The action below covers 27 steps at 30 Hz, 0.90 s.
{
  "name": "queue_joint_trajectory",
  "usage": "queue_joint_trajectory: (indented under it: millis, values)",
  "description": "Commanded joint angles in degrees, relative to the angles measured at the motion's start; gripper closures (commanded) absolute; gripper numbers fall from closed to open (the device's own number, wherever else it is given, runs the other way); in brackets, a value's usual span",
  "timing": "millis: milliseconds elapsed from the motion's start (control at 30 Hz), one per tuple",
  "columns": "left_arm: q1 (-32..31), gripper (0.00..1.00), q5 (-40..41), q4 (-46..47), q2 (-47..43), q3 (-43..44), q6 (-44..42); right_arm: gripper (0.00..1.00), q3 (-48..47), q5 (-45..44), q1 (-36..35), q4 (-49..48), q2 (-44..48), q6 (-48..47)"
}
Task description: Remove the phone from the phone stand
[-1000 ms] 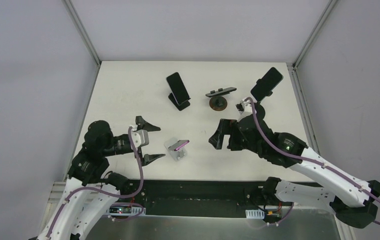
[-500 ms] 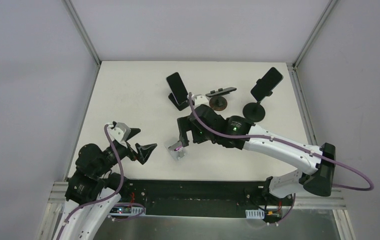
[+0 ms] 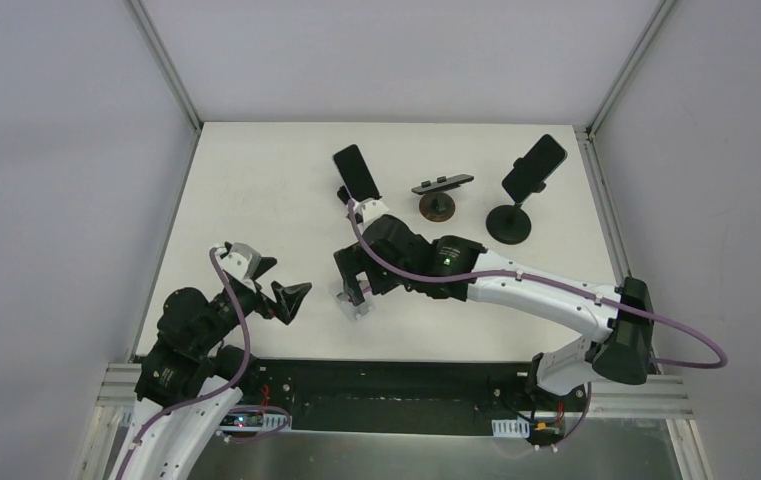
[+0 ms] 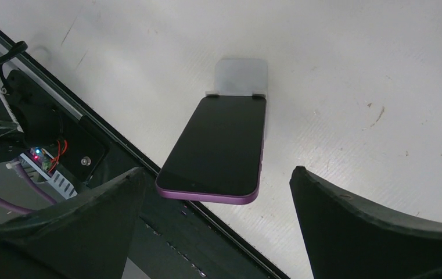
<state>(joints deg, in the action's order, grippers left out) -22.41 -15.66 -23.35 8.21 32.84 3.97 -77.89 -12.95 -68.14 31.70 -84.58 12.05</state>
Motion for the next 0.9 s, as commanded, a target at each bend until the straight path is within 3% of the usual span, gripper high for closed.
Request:
queue_joint_trajectory:
  millis: [0, 867]
  values:
    - [0.35, 0.00, 1.52, 1.21, 0.26, -0.47, -0.08, 0.01, -2.19, 0.60, -0.51, -1.84, -1.78, -1.64]
    - [0.35, 0.00, 1.92, 1.38, -0.66, -1.06, -1.14, 0.01, -3.54, -4.68, -3.22, 0.33, -7.40, -2.38]
